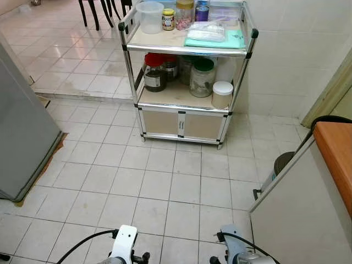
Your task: Kitchen organization
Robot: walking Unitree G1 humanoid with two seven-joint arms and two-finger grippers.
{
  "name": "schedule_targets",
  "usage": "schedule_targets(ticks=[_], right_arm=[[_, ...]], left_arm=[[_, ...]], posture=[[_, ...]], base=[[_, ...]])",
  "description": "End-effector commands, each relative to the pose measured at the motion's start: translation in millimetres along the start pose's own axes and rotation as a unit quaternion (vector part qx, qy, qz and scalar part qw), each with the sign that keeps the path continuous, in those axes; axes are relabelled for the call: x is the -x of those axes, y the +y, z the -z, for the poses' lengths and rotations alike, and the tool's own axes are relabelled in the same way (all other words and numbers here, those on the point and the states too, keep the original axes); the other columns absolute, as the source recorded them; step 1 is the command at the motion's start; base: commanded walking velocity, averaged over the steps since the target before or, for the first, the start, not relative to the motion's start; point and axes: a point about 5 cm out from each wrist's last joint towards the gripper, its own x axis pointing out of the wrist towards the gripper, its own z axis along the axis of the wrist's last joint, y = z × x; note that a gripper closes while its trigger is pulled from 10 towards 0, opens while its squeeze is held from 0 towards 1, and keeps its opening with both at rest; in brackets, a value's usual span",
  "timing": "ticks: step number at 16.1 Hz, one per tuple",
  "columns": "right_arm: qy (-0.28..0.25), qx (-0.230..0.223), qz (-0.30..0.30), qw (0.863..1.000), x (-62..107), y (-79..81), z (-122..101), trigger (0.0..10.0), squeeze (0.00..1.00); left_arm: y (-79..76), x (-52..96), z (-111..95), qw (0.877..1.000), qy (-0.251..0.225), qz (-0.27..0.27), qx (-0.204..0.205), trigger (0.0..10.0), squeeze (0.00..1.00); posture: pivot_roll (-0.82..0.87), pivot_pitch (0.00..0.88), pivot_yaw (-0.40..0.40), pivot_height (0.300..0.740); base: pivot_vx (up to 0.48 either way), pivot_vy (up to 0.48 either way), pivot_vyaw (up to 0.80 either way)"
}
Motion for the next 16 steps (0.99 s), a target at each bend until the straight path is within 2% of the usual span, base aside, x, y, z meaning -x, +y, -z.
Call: schedule_targets(ticks=[1, 12, 14, 15, 16], right_arm=[[-0.007, 0.053, 0.12, 0.991, 8.6, -31.4, -32.0, 10.0, 0.0], [-0.007, 0.053, 0.12, 0.991, 8.6, -31.4, -32.0, 10.0, 0.0], [-0.044, 0.078, 0.103, 0.991, 5.7, -17.5, -37.1, 10.0, 0.0], [-0.052, 0.083, 0.104, 0.99, 5.6, -15.9, -38.6, 10.0, 0.0], [-0.083, 0.09, 0.108, 0.987, 7.1, -16.0, -47.0, 10.0, 0.0]], left_arm=[[8.3, -9.7, -38.4, 0.996, 0.049, -0.07, -0.006, 10.0, 0.0], [8.3, -9.7, -38.4, 0.996, 0.049, -0.07, -0.006, 10.0, 0.0], [18.6, -6.7, -32.9, 0.995, 0.057, -0.082, -0.007, 10.0, 0.0], [20.1, -6.3, -32.6, 0.995, 0.058, -0.083, -0.006, 10.0, 0.0], [20.8, -6.2, -34.0, 0.995, 0.053, -0.084, -0.005, 10.0, 0.0]], posture=[[0.05, 0.0, -0.054, 0.74], [0.05, 0.0, -0.054, 0.74], [0.05, 0.0, -0.021, 0.74], [0.05, 0.0, -0.021, 0.74], [0.05, 0.0, -0.016, 0.74]], base=[[0.0, 0.0, 0.0], [0.0, 0.0, 0.0], [0.0, 0.0, 0.0], [0.0, 0.0, 0.0], [0.0, 0.0, 0.0]])
